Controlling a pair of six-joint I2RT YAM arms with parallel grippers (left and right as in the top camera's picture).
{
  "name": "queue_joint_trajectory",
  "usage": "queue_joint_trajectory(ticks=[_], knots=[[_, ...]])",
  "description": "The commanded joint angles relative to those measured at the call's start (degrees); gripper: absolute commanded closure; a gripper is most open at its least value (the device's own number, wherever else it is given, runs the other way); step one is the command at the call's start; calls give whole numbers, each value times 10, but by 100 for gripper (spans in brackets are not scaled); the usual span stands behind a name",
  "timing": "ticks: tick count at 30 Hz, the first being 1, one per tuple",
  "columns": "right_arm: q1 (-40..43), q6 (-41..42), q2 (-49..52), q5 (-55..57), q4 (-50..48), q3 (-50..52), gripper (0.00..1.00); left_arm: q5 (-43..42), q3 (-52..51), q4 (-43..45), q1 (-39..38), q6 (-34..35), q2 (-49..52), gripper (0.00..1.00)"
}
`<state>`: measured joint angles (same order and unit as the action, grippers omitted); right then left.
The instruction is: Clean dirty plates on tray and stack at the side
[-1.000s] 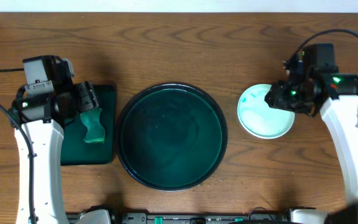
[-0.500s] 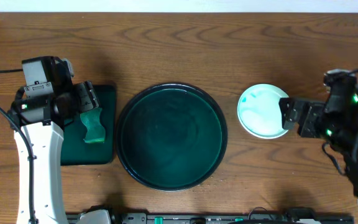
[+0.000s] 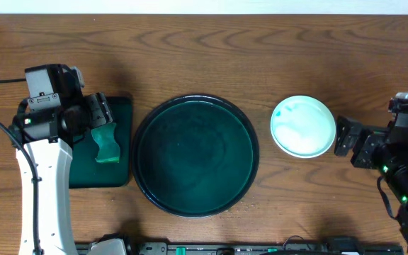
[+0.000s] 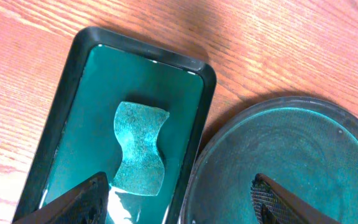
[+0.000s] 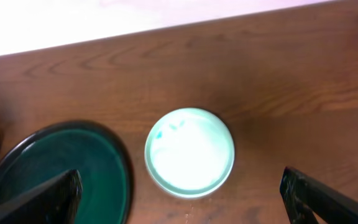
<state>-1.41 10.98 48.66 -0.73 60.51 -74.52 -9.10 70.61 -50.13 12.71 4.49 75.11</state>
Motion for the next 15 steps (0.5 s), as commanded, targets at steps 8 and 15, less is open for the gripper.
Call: queue_joint_trajectory(ticks=[8,15], knots=[[17,-19,-181,24,-270,328,1,-8,3,-2,1,5,-2,26],[17,-18,-299,11,-464,542,1,-8,3,-2,1,5,-2,26]])
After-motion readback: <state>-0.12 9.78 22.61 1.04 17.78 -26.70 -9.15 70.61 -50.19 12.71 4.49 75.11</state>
